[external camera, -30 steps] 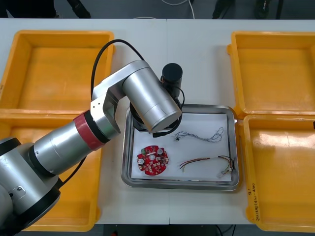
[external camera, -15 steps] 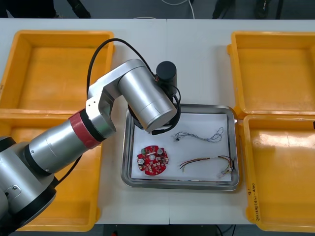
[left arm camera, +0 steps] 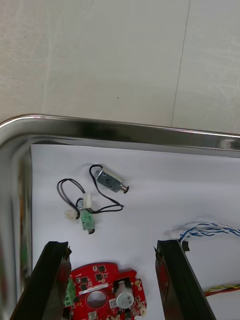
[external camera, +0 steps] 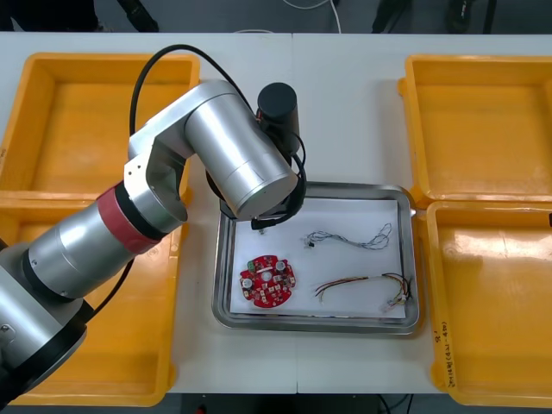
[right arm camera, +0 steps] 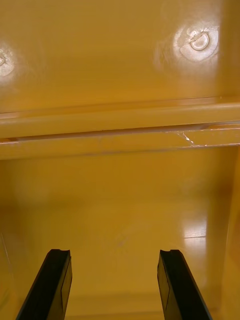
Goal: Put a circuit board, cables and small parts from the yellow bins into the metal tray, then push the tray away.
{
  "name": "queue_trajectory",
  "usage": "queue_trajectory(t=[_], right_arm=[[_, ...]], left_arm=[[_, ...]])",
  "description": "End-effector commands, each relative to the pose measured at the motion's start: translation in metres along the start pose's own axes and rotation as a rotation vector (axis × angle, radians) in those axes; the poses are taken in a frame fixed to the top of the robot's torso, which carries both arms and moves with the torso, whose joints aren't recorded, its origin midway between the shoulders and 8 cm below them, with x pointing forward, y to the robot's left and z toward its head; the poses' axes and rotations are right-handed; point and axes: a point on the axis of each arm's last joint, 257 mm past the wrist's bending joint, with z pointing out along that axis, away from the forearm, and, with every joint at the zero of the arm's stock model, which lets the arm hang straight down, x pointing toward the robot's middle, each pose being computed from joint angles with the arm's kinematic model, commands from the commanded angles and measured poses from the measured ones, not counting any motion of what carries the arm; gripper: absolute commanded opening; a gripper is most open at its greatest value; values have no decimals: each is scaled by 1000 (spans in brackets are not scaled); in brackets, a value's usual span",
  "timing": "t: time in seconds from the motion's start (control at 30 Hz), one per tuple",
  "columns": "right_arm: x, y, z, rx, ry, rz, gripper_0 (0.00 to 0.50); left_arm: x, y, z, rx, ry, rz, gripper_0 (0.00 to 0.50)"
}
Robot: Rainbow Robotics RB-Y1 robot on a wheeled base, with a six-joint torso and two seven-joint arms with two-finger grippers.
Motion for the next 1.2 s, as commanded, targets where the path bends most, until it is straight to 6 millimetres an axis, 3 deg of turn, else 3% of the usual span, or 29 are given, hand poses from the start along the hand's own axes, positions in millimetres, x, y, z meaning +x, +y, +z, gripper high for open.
queue_trajectory(t=[0.03,0.4,0.83,1.07,1.2], right_arm=[[7,1,2,-1,18,-28,500],[2,2,-4,-9,3,-30,500],[-9,18,-26,1,-16,-135,500],[-9,47,-34,-43,7,-244,500],[-12,77,-38,-42,-2,-378,500]], left_arm=[[-16,17,-30,-3,-31,-47,500],[-33,51,-75,-13,-11,-50,500],[-89,90,-124,60,-88,-23,500],[-103,114,-134,58,-107,8,500],[-104,134,-134,50,-97,28,500]])
